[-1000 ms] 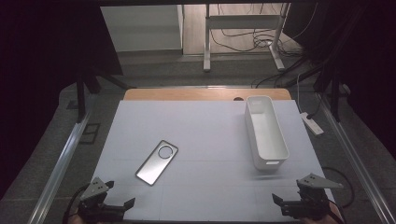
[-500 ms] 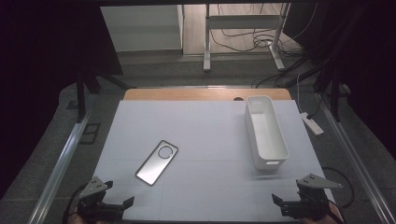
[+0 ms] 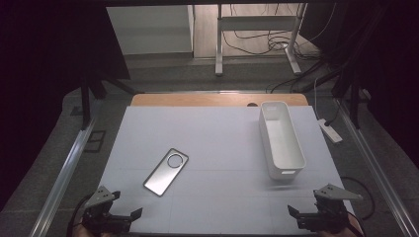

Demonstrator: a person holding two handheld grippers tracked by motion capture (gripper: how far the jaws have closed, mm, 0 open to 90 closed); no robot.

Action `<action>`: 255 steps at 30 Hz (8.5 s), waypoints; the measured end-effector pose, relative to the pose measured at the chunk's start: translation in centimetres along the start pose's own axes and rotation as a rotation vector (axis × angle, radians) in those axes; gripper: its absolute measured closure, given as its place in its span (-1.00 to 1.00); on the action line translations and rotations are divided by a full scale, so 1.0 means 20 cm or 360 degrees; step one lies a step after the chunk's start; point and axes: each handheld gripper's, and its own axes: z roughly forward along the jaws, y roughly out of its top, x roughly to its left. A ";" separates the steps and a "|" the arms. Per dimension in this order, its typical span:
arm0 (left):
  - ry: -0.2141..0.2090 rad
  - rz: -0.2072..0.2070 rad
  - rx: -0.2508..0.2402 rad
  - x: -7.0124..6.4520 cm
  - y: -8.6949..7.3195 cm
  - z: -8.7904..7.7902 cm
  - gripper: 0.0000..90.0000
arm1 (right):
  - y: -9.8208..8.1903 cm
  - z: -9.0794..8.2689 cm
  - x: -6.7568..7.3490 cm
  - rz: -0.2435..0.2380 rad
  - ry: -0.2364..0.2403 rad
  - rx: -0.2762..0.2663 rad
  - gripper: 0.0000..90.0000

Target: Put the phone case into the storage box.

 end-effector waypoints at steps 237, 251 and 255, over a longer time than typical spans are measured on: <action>-0.0070 0.0026 -0.0223 -0.06 0.35 0.19 0.97 | 0.00 0.01 0.00 -0.0042 0.0077 0.0028 -1.00; -0.0108 0.0078 -0.0233 -0.12 0.38 0.22 0.97 | 0.01 0.00 0.01 -0.0025 0.0133 -0.0003 -1.00; -0.0121 0.0097 -0.0237 -0.14 0.39 0.23 0.97 | 0.05 0.01 0.02 -0.0027 0.0195 -0.0039 -1.00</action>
